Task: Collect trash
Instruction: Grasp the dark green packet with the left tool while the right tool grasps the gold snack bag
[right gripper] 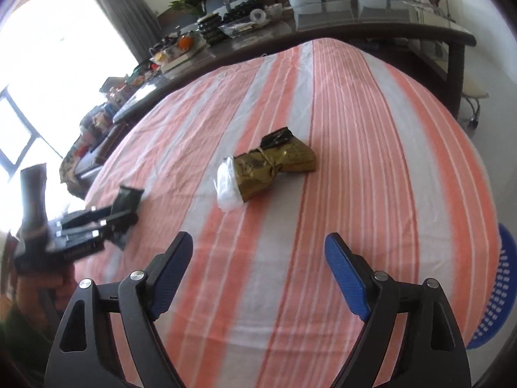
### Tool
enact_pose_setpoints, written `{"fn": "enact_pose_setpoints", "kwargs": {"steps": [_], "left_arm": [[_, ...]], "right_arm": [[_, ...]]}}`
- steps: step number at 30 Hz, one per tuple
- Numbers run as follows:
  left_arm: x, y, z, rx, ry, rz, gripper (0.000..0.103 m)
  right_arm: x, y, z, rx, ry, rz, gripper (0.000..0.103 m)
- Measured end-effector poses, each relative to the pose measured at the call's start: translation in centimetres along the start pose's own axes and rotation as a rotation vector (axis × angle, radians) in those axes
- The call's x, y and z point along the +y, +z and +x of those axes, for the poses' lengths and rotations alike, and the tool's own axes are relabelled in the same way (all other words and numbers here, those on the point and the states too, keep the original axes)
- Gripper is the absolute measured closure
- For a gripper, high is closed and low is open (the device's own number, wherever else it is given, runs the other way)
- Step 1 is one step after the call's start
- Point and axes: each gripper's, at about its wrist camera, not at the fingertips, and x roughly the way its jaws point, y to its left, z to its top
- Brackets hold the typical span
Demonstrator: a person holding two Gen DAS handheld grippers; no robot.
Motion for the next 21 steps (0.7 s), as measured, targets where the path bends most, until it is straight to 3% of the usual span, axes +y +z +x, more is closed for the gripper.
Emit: {"fn": "enact_pose_setpoints", "kwargs": {"steps": [3,5,6,7,8,12,14,15,17,21], "left_arm": [[-0.8,-0.7,-0.4,-0.021,0.002,0.01,0.059],[-0.9,-0.8,-0.5,-0.026,-0.011,-0.002,0.059],[-0.8,-0.9,-0.6,-0.029,-0.017,-0.007,0.058],[-0.7,-1.1,-0.7,-0.032,-0.021,-0.01,0.057],[-0.5,-1.2,-0.8,-0.036,-0.025,-0.011,0.057],[-0.3,-1.8,-1.1,-0.041,-0.017,-0.003,0.056],[-0.4,-1.9,-1.1,-0.041,0.0,-0.009,0.045],[-0.5,-2.0,-1.0,-0.041,0.021,-0.014,0.035],[-0.6,-2.2,-0.8,-0.052,0.063,-0.033,0.025],[-0.5,-2.2,-0.7,-0.048,0.08,-0.06,0.022]], "right_arm": [[1.0,2.7,3.2,0.058,-0.069,0.125,0.011],[2.0,4.0,4.7,0.046,-0.16,0.12,0.011],[2.7,4.3,5.3,0.047,-0.205,0.09,0.022],[3.4,4.4,5.7,0.045,-0.243,0.036,0.046],[4.1,4.2,6.0,0.05,-0.258,-0.032,0.056],[5.9,0.8,4.6,0.053,-0.194,-0.283,0.057],[6.1,-1.4,3.2,0.043,-0.179,-0.398,0.057],[5.9,-2.5,2.5,0.038,-0.177,-0.435,0.055],[5.0,-3.9,1.7,0.052,-0.179,-0.46,0.054],[3.7,-4.5,1.3,0.009,-0.168,-0.434,0.046]]}}
